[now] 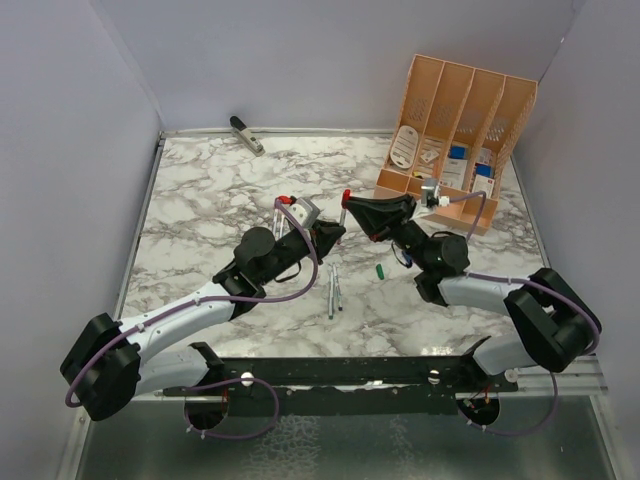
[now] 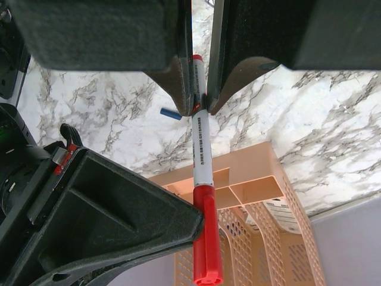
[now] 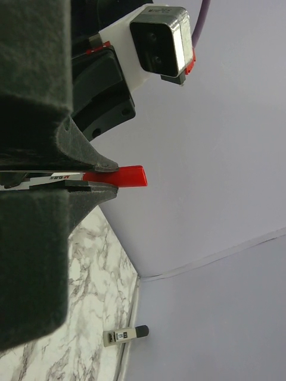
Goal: Insert the pens into the pen caps
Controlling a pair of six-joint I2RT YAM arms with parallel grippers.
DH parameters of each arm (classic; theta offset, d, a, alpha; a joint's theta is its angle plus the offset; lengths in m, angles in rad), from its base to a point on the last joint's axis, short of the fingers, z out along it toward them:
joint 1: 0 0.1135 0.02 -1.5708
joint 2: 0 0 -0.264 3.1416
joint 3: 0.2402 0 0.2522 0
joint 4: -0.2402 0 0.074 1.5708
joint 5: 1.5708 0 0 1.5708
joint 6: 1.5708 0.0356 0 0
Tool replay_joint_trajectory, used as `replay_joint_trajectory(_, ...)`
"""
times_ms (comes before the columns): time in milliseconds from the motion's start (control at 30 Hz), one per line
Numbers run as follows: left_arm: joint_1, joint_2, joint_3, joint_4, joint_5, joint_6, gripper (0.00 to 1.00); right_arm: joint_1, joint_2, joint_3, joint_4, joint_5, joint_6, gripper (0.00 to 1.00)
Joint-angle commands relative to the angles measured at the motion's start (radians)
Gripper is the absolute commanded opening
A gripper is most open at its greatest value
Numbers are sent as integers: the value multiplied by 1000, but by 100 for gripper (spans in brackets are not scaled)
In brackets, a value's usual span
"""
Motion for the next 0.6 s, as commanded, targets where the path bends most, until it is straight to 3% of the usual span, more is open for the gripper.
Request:
replay_joint_trajectory(0, 10, -85, 61, 359, -56, 1, 0, 44, 74, -51, -186, -108, -22, 1)
replay_joint_trajectory(567, 12, -104, 46, 394, -89, 19, 0, 77, 87, -59, -274, -54, -80, 1)
